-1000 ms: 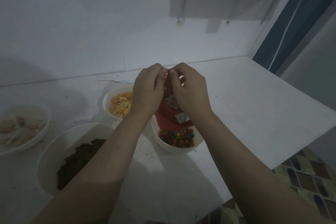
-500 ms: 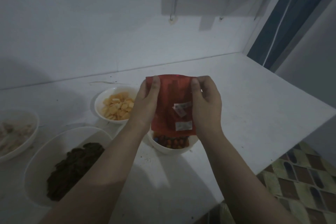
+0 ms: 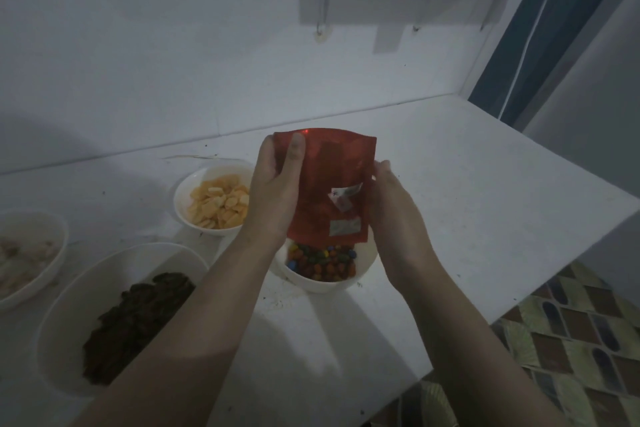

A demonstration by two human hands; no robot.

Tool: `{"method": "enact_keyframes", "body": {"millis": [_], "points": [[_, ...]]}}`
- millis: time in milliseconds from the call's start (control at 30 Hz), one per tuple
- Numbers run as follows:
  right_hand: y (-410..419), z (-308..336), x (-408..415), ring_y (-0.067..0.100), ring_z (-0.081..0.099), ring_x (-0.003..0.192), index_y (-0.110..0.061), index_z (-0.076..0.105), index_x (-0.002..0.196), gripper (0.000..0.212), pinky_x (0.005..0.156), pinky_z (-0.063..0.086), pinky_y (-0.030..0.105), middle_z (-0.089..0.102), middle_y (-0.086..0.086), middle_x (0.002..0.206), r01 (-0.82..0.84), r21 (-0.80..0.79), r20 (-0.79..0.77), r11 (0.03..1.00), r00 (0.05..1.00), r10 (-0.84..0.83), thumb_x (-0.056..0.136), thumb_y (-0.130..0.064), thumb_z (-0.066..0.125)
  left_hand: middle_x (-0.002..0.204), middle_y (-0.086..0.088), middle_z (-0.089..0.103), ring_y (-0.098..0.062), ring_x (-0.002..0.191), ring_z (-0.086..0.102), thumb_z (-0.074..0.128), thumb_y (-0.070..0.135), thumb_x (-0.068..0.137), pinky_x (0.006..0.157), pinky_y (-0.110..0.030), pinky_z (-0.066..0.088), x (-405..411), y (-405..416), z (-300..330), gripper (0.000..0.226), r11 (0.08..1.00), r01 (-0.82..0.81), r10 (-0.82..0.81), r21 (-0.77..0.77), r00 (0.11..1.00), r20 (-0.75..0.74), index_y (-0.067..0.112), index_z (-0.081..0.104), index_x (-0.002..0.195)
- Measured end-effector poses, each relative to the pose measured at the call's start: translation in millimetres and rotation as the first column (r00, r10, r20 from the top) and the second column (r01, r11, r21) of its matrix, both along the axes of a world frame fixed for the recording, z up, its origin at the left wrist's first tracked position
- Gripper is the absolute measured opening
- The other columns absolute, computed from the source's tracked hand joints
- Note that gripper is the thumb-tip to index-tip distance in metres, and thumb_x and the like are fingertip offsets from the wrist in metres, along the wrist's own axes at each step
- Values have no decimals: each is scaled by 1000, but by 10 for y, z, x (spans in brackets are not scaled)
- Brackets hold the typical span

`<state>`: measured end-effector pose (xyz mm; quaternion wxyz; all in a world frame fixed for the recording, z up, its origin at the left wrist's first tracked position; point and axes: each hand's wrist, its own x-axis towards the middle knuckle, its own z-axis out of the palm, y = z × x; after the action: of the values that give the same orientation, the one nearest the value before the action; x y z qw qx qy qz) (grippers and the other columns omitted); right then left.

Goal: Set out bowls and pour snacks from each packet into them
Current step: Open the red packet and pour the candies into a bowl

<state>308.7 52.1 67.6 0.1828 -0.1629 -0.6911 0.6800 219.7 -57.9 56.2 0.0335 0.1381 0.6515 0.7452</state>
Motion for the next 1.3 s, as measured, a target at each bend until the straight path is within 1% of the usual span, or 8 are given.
{"method": "enact_keyframes", "body": {"millis": [133,367,567,733,867,967,1200,1300], "points": [[-2,-41,3,-2,64,105,-45,60,117,29,87,52,24,67,-25,111,-10,51,-64,999,998,13,98,-54,41,102,8,71,-8,96,68,52,60,86,88,-34,55,-51,-20,10,38,1000,14,-14,21,1000,-5,27,61,105],[10,62,-81,9,74,80,-20,76,89,13,66,56,18,77,-5,84,116,52,-150,992,983,-107,90,-29,67,68,8,63,-14,70,60,68,39,87,70,-39,52,-139,-72,-32,23,998,-28,32,62,997,-70,28,59,69],[27,45,-122,14,74,80,-12,75,93,20,65,57,19,77,0,86,137,-39,-188,990,972,-142,92,-28,63,87,3,71,-22,89,69,75,40,75,80,-41,57,-120,-130,-30,18,990,133,-130,45,989,-72,32,63,84],[-38,-34,-138,23,73,91,-11,72,100,13,78,60,37,76,6,98,120,-63,-180,991,975,-129,88,-16,70,92,2,71,-18,90,69,77,26,80,83,-43,58,-151,-156,-59,20,989,148,-145,18,982,-120,28,61,92],[-4,34,-136,27,73,85,-8,70,93,6,74,61,37,76,8,90,184,-156,-236,971,947,-217,89,-12,69,110,6,72,-14,103,69,81,42,69,91,-42,55,-225,-212,-165,46,919,341,-349,-198,937,-8,33,63,111],[39,82,-154,29,73,87,-9,70,94,8,74,62,39,76,8,91,214,-176,-242,961,937,-253,89,-14,69,107,10,73,-8,99,69,78,36,76,93,-39,55,-248,-272,-227,39,844,393,-416,-365,909,19,30,66,112],[63,119,-148,15,74,81,-14,71,94,7,63,57,21,77,-4,86,190,-153,-250,970,942,-224,89,-18,68,112,6,73,-12,104,68,77,29,76,96,-42,53,-346,-340,-127,44,773,473,-502,-422,863,48,23,65,118],[133,142,-139,10,74,82,-14,70,102,16,63,55,17,77,-6,90,148,-107,-214,983,962,-169,89,-23,68,108,8,73,-12,101,69,76,37,74,94,-43,54,-352,-310,-103,43,841,379,-410,-385,912,2,27,66,114]]}}
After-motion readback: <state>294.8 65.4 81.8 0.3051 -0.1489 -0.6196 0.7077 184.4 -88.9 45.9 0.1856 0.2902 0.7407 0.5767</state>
